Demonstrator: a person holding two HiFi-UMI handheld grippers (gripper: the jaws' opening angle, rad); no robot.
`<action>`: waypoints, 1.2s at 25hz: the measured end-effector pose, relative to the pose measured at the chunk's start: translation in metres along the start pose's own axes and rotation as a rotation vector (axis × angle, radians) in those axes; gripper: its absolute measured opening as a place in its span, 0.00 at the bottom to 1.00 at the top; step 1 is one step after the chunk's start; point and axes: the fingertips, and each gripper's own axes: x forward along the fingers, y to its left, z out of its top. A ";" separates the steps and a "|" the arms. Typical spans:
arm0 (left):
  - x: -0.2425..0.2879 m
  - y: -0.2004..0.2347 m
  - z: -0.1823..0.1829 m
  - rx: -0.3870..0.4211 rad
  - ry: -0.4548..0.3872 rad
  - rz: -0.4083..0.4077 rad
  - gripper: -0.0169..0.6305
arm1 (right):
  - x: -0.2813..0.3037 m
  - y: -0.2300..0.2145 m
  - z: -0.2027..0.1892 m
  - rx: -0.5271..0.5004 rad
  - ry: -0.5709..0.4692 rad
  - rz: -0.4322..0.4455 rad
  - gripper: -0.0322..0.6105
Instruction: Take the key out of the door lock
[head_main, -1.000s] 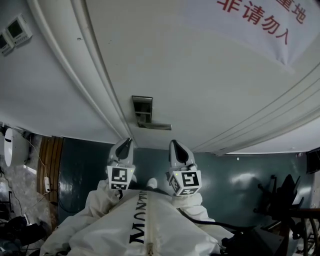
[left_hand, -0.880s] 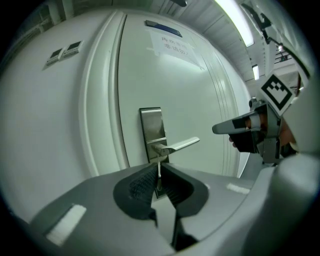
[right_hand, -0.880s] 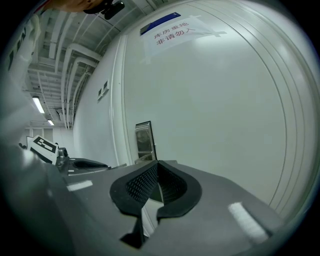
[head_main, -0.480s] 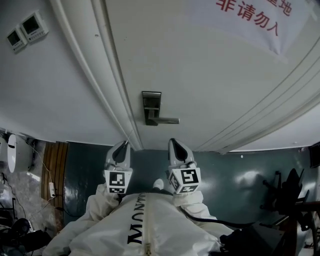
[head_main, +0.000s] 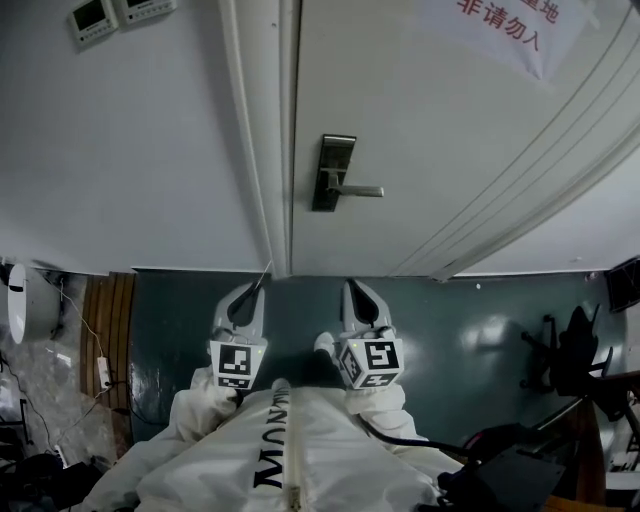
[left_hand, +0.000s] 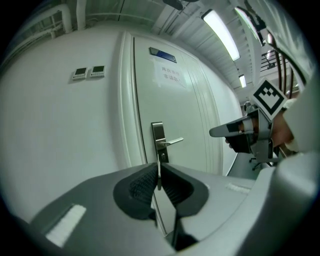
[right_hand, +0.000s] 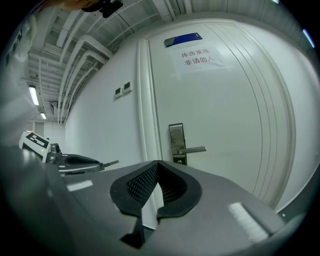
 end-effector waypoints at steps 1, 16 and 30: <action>-0.011 -0.001 -0.002 -0.001 -0.003 -0.007 0.06 | -0.008 0.008 -0.003 -0.001 0.001 -0.007 0.05; -0.075 -0.009 0.009 -0.014 -0.072 -0.042 0.06 | -0.067 0.052 -0.004 -0.080 0.013 -0.067 0.05; -0.056 -0.027 0.027 0.027 -0.070 -0.033 0.06 | -0.066 0.027 0.000 -0.061 0.007 -0.036 0.05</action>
